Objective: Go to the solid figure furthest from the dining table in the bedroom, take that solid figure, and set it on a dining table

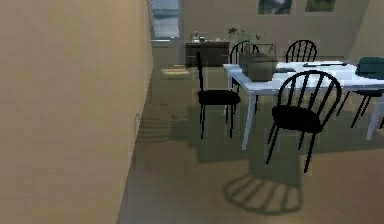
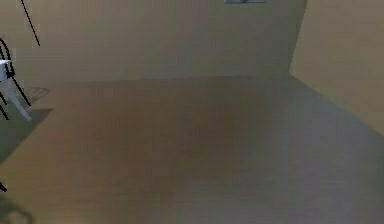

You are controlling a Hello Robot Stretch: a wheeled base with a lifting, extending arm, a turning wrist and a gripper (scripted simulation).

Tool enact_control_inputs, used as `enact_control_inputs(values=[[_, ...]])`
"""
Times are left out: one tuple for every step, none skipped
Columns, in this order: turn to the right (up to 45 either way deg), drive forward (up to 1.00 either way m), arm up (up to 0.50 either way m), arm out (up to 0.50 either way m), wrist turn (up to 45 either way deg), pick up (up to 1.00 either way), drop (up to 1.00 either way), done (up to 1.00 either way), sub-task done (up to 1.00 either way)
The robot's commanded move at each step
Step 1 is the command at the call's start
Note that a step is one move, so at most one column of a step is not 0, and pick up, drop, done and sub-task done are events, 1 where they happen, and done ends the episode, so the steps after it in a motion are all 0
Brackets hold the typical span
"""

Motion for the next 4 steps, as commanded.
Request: enact_control_inputs(values=[[45.0, 0.00, 0.00, 0.00, 0.0, 0.00, 0.00, 0.00, 0.00], [39.0, 0.00, 0.00, 0.00, 0.0, 0.00, 0.00, 0.00, 0.00], [0.0, 0.20, 0.00, 0.00, 0.0, 0.00, 0.00, 0.00, 0.00], [-45.0, 0.00, 0.00, 0.00, 0.0, 0.00, 0.00, 0.00, 0.00]])
